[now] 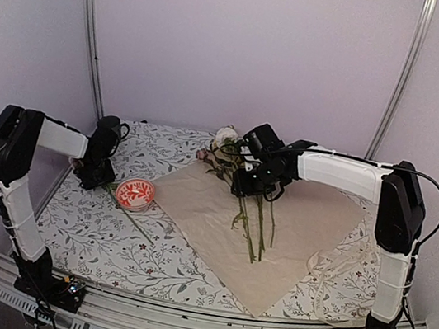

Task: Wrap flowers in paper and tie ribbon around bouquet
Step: Pick up the fake flower from the corner of the board.

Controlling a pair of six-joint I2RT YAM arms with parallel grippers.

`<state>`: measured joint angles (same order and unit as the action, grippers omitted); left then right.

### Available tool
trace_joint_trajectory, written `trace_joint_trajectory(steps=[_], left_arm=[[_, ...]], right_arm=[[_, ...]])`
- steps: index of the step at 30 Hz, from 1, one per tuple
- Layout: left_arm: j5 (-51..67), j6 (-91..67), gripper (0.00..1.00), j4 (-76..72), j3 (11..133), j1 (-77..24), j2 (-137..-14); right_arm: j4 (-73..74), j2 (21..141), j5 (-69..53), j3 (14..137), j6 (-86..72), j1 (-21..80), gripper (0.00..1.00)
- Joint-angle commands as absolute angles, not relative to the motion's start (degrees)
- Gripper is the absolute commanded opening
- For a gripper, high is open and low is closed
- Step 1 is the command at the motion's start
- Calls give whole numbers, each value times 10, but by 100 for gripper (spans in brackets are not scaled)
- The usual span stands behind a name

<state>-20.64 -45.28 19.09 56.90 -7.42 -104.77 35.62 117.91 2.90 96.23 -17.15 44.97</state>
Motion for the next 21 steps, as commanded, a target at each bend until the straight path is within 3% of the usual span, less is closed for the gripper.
trace_joint_trajectory(steps=[1,6,10,13,17,21], left_arm=[[-195,-475,28,194,547,-66,-1042],[-229,-444,18,189,529,-65,-943],[-326,-399,10,214,537,-80,-824],[-348,-343,8,206,532,-93,-744],[-301,-351,7,186,521,-106,-629],[-185,-364,6,19,462,-163,-525]], right_arm=[[359,1148,39,948,-167,453,51],[360,1142,43,946,-167,455,52],[357,1136,38,947,-167,455,53],[354,1127,28,948,-169,455,53],[335,1097,-8,943,-164,457,54],[241,1041,-108,910,-128,466,55]])
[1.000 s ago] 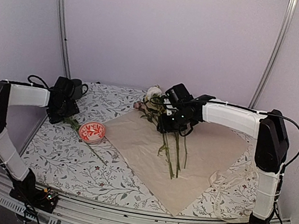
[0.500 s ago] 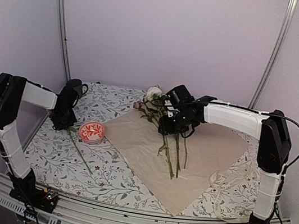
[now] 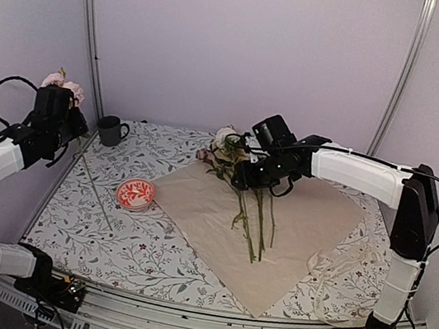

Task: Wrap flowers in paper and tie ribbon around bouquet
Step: Pick up the fake flower from the corner of the board, then pass from the left arm to the right

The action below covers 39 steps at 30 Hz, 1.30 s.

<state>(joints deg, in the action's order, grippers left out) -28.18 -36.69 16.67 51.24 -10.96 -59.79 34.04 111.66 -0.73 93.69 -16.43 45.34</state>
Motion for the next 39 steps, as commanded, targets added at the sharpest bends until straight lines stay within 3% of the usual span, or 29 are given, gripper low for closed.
trace_joint_trajectory(steps=[1,7,13,16,18,23,24,25,26,29,30,31,32,35,36,39], left_arm=[[-166,-366,6,-21,455,-190,-514],[-99,-340,6,-209,467,-356,-564],[-34,-350,7,-360,465,-422,-634],[2,-360,7,-404,471,-440,-666],[27,-355,7,-419,481,-447,-682],[80,-360,9,-442,480,-450,-689],[95,-363,8,-443,485,-451,-695],[104,-369,8,-443,488,-452,-702],[107,-377,8,-448,488,-453,-709],[110,-400,8,-463,482,-453,-721],[109,-402,9,-463,480,-453,-721],[103,-401,11,-456,478,-453,-720],[93,-397,21,-440,479,-453,-719],[25,-365,81,-339,495,-453,-715],[-10,-356,89,-288,503,-452,-716],[-116,-317,93,-134,531,-452,-732]], right_arm=[[207,1025,-147,896,-122,469,55],[-6,980,-377,847,-123,514,66],[-90,1009,-398,853,-178,535,87],[-120,1030,-408,858,-203,540,88],[-117,1041,-415,867,-205,542,80],[-113,1039,-390,852,-196,542,81],[-115,1041,-395,852,-195,542,78],[-116,1044,-401,854,-194,542,69],[-116,1046,-406,856,-194,542,56],[-116,1042,-391,849,-195,542,7],[-116,1037,-384,843,-195,541,0],[-116,1030,-377,835,-199,538,0],[-115,1023,-366,826,-203,535,0],[-74,1004,-308,806,-232,514,0],[-20,1004,-281,808,-238,505,0],[124,1025,-178,833,-238,475,0]])
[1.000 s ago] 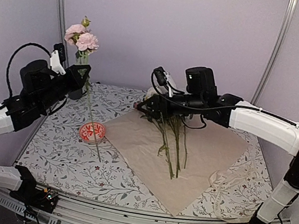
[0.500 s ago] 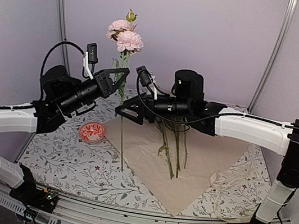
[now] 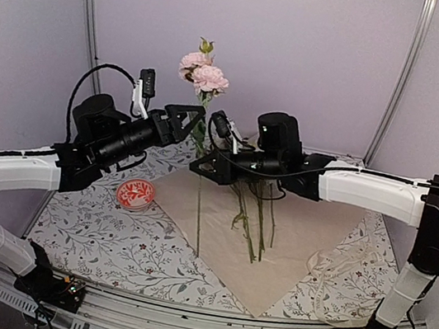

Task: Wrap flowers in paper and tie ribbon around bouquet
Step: Pass from the left arm to the right, then place the fake flower on the flattened wrapping paper.

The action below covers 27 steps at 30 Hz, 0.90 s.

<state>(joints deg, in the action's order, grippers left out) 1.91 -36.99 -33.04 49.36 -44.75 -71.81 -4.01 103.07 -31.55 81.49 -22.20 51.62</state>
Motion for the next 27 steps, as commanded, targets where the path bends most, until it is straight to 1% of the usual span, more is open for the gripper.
trace_joint_trajectory(steps=[1,3,6,9,12,14,19,21,24,25,27], left_arm=[[-144,-308,93,-73,540,-453,-747],[-192,-298,93,15,560,-452,-770],[-230,-298,94,110,585,-450,-829],[-231,-303,95,166,608,-449,-876],[-218,-298,96,191,626,-449,-913],[-209,-294,96,202,634,-449,-932],[-196,-282,96,207,647,-449,-964],[-188,-276,96,209,653,-448,-975],[-182,-262,95,215,661,-449,-991],[-182,-253,95,217,664,-449,-996],[-189,-240,95,224,669,-448,-1008]], right_arm=[[180,1041,-136,848,-224,472,0],[271,1086,-70,895,-194,470,0],[351,1161,-22,963,-145,470,0],[409,1228,35,1044,-124,470,0],[467,1282,101,1125,-147,459,0],[486,1304,107,1159,-166,452,0],[463,1322,92,1158,-196,446,1],[457,1332,81,1158,-197,446,9],[453,1340,64,1157,-197,446,42],[453,1339,62,1155,-198,446,47],[447,1326,60,1149,-202,446,51]])
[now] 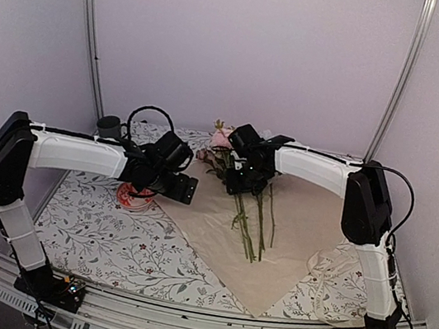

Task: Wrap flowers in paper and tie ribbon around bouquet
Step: Place the fake flower on the flattened wrapping paper, then rotate the flattened wrapping paper at the center of the board.

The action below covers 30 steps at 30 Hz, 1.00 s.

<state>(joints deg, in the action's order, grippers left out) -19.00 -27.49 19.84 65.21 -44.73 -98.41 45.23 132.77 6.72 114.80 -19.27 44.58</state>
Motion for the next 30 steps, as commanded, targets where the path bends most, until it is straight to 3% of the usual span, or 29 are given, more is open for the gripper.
trace_joint_trajectory(steps=[1,9,17,24,30], left_arm=[[-193,-233,95,226,671,-445,-1015],[-186,-193,87,255,723,-434,-1108],[-199,-178,84,267,755,-433,-1171],[-220,-181,83,279,743,-434,-1196],[-214,-192,83,274,703,-415,-1195]], right_arm=[[440,1313,58,1141,-204,446,51],[308,1145,-93,1005,-213,444,51],[282,990,-71,822,-235,376,53],[281,967,-19,680,-239,283,52],[268,1008,-2,644,-220,256,52]])
